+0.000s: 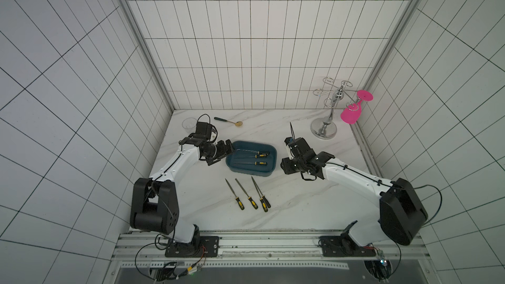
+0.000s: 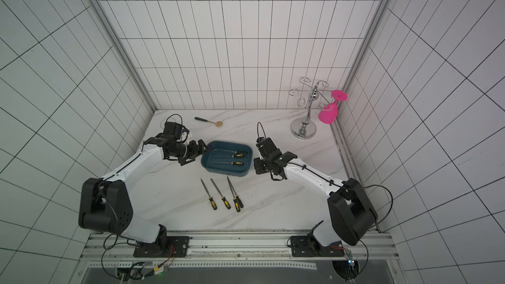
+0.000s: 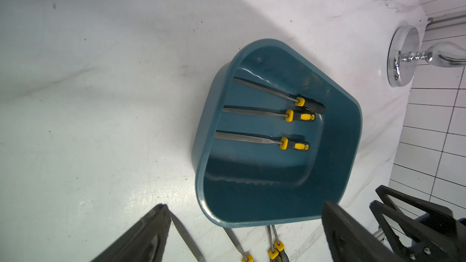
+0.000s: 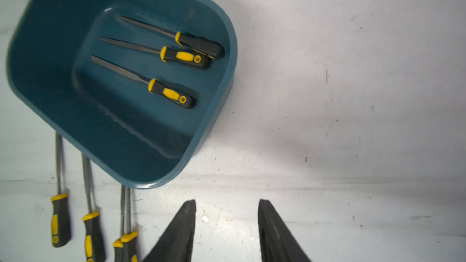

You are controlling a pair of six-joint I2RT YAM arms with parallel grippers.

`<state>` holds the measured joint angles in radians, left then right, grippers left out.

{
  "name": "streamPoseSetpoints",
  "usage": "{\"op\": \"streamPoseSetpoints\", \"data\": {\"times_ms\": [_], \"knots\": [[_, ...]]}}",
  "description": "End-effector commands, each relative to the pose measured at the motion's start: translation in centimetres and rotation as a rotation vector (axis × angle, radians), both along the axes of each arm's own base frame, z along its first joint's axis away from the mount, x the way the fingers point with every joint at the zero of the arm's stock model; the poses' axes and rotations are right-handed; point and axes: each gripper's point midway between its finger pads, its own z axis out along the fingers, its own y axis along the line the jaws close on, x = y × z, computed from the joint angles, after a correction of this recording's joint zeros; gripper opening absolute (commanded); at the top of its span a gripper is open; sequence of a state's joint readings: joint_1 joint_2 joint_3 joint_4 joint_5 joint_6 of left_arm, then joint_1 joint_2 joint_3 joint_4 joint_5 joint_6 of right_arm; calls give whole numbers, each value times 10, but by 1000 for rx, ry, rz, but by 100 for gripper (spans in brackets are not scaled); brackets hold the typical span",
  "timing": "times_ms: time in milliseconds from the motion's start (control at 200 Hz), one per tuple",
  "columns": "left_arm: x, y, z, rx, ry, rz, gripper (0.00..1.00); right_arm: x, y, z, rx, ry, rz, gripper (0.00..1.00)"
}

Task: Put the file tool into the storage box
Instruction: Place the file tool in the storage box, then pick up the file tool from the center of the board.

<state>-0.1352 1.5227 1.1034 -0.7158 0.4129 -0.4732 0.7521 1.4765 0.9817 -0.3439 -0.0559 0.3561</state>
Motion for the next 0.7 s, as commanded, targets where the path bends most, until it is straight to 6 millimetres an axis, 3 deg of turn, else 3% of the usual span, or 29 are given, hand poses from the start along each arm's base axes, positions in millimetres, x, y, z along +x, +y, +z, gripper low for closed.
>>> {"op": "streamPoseSetpoints", "data": {"times_ms": [0, 275, 466, 696], "knots": [[3, -1, 8, 48, -36, -19, 98, 6, 25, 14, 133, 20, 6, 44], [-1, -8, 7, 46, -26, -44, 98, 36, 27, -8, 106, 43, -65, 40], [-3, -15, 8, 22, -17, -61, 98, 59, 2, -20, 70, 62, -82, 33], [-6, -19, 13, 6, -33, -72, 98, 94, -19, -10, 23, 38, -87, 32]]}}
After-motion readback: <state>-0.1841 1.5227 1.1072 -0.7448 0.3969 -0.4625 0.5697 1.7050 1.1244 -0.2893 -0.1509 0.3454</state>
